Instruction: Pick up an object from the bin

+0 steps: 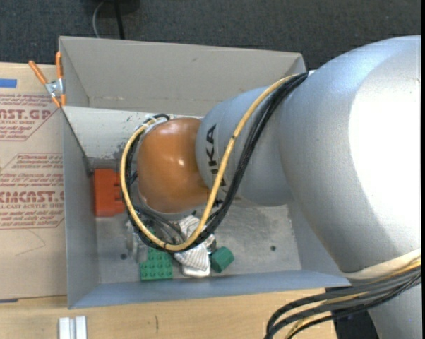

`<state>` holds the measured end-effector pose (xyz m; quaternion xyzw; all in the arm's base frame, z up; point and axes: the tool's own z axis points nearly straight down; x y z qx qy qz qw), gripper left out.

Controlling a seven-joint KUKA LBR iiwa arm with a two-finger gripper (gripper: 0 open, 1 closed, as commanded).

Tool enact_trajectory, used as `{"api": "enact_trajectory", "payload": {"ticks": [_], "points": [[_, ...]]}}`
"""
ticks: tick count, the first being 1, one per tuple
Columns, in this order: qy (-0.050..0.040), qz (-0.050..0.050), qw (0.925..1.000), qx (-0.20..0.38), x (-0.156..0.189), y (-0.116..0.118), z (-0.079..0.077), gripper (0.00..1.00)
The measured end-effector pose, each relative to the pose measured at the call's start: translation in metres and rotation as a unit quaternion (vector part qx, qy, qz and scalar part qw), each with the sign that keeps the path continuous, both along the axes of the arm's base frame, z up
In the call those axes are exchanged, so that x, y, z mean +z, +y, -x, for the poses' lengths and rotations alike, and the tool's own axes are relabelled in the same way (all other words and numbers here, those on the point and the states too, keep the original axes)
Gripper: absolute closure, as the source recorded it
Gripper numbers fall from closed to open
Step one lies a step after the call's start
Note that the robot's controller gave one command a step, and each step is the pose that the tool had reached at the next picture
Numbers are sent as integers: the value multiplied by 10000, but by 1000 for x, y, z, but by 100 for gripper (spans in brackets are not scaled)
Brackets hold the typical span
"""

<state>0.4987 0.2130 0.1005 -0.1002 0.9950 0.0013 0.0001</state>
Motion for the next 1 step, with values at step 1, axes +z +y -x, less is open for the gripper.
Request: {"api": "enact_trajectory", "payload": {"ticks": [1], "points": [[1,-1,9996,-274,-7,7,-15,100]]}}
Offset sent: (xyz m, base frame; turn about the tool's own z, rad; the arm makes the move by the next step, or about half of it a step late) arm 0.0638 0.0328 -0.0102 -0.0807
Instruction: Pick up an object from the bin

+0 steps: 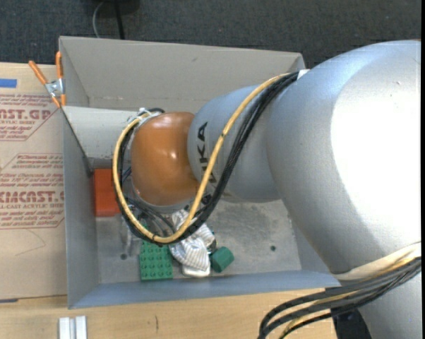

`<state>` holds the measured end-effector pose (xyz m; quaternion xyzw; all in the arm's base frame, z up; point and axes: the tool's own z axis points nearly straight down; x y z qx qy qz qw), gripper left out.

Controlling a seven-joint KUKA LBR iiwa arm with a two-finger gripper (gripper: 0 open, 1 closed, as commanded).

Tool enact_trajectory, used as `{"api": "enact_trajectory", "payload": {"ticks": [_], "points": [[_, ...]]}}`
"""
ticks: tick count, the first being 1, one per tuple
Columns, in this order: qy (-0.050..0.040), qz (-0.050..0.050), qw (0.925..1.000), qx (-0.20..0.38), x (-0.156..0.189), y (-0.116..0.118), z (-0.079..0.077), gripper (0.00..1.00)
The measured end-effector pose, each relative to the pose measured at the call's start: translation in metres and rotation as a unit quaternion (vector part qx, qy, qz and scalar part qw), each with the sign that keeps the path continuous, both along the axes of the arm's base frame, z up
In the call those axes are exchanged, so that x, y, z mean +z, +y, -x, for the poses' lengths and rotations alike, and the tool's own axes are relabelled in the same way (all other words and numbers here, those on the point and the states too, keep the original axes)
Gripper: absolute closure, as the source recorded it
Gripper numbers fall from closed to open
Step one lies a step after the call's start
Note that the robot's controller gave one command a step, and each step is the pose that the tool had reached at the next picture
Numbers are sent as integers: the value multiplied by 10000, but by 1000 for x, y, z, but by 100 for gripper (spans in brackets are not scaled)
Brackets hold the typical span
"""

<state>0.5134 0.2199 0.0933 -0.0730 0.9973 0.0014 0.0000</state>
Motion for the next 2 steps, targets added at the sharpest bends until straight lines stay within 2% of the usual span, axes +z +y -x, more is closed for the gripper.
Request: {"api": "enact_trajectory", "payload": {"ticks": [1,2], "points": [[104,50,9976,685,-5,23,-44,0],[98,46,9977,674,-6,24,-45,0]]}}
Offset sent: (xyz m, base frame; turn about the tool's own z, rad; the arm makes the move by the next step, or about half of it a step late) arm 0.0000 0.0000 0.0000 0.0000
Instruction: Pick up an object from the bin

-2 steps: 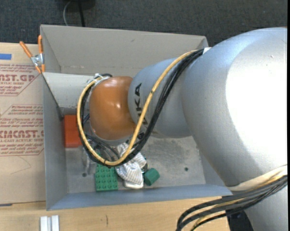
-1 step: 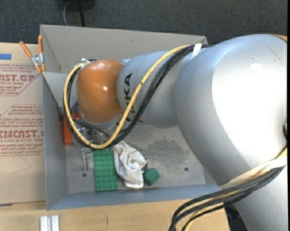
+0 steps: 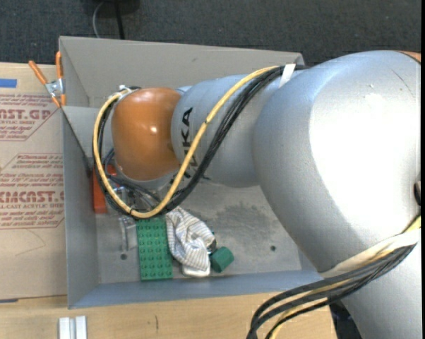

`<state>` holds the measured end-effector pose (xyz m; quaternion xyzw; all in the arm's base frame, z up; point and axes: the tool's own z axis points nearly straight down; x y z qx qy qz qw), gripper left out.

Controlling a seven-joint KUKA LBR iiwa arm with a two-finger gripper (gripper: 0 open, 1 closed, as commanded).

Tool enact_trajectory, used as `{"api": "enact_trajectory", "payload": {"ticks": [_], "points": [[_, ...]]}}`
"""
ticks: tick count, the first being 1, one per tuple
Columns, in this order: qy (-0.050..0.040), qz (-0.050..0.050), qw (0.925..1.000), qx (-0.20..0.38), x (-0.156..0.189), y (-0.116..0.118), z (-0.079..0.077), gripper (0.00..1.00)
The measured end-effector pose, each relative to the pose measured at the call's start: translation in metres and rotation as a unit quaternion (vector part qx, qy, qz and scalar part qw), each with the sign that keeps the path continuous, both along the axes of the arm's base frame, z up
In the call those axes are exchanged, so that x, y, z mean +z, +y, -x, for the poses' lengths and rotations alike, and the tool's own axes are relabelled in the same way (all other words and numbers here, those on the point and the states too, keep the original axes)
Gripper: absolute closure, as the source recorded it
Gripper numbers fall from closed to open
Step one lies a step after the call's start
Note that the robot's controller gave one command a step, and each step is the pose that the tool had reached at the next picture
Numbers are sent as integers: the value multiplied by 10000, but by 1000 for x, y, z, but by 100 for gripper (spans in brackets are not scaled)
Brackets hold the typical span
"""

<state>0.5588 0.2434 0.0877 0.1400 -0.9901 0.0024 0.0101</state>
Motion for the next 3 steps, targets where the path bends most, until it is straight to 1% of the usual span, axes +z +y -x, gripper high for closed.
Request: {"api": "enact_trajectory", "payload": {"ticks": [1,2,3], "points": [[16,-23,9979,640,-5,-12,-3,0],[-19,-65,9846,1747,-9,-43,-5,0],[3,-54,9923,1237,-10,-67,-12,0]]}}
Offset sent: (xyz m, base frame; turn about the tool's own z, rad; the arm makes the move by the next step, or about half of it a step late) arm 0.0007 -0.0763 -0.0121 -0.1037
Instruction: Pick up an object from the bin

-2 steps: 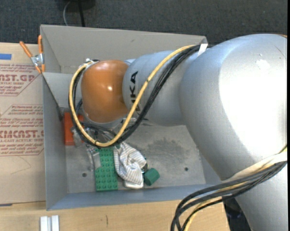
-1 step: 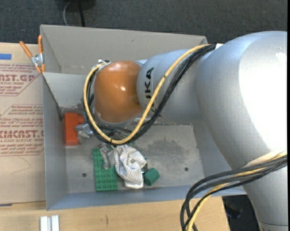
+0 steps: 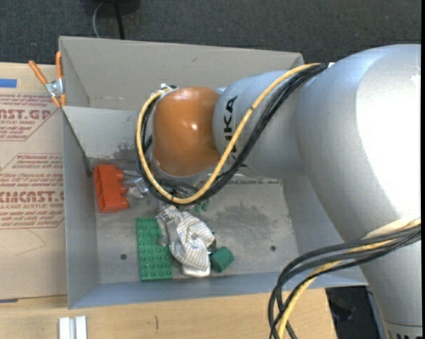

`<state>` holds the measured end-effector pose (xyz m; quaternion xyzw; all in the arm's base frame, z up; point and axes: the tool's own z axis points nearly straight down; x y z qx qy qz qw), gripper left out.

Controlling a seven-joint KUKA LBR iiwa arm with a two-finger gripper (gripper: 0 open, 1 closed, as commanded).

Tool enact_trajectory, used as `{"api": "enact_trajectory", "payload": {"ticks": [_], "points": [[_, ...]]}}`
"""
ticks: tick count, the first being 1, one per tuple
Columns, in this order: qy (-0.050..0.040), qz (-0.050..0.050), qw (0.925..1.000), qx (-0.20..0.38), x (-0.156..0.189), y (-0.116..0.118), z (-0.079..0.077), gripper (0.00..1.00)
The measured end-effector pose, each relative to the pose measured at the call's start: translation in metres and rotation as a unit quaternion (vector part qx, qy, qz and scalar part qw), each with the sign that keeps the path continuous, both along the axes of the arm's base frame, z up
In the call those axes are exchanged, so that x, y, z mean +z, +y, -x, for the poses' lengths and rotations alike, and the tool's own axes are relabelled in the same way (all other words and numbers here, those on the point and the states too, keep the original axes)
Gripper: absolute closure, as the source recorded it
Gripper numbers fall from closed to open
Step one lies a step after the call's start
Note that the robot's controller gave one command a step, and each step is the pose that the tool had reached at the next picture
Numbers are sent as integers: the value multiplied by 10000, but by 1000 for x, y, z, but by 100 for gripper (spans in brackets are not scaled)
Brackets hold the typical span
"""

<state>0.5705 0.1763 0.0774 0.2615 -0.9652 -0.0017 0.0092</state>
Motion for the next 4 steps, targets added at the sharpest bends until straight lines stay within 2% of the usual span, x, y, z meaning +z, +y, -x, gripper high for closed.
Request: {"api": "enact_trajectory", "payload": {"ticks": [1,2,3,4], "points": [[-43,-12,9988,-490,10,-46,20,100],[-43,-13,9988,-491,10,-46,20,100],[-101,-8,9985,-540,5,-17,19,100],[-121,-19,9986,-517,4,-4,20,100]]}}
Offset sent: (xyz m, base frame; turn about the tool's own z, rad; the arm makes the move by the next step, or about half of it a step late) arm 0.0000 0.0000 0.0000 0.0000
